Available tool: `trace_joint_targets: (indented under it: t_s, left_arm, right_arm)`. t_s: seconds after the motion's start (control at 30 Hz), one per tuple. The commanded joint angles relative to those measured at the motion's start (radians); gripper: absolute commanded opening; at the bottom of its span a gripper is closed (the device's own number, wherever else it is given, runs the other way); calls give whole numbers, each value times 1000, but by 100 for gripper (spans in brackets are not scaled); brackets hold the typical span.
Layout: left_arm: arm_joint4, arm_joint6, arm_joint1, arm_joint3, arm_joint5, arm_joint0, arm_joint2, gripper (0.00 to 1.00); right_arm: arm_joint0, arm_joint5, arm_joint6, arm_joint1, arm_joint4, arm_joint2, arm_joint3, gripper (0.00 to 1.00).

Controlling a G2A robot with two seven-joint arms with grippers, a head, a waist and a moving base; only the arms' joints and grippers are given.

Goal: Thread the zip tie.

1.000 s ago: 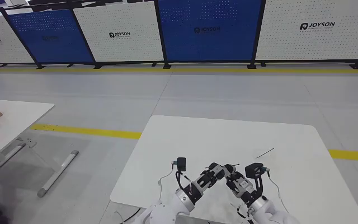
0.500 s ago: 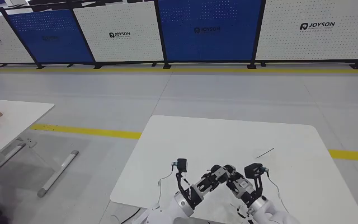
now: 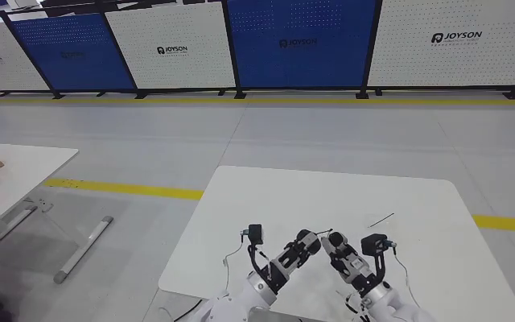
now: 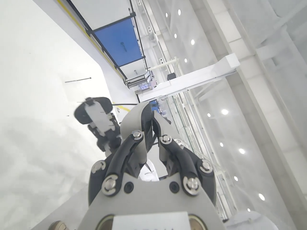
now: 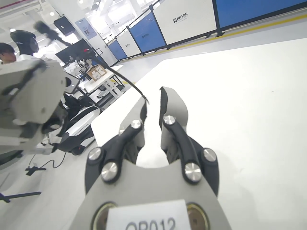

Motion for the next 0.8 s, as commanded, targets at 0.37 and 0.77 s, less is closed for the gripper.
trace_joint_targets:
  t_s: [0.37, 0.77]
  left_arm:
    - [-185, 89, -15, 163, 45, -71, -65, 0]
    - [-300, 154, -22, 247, 3, -66, -120, 0]
  right_arm:
    - [-119, -17, -114, 31, 165, 188, -117, 100]
    - [-232, -17, -215, 63, 304, 369, -187, 100]
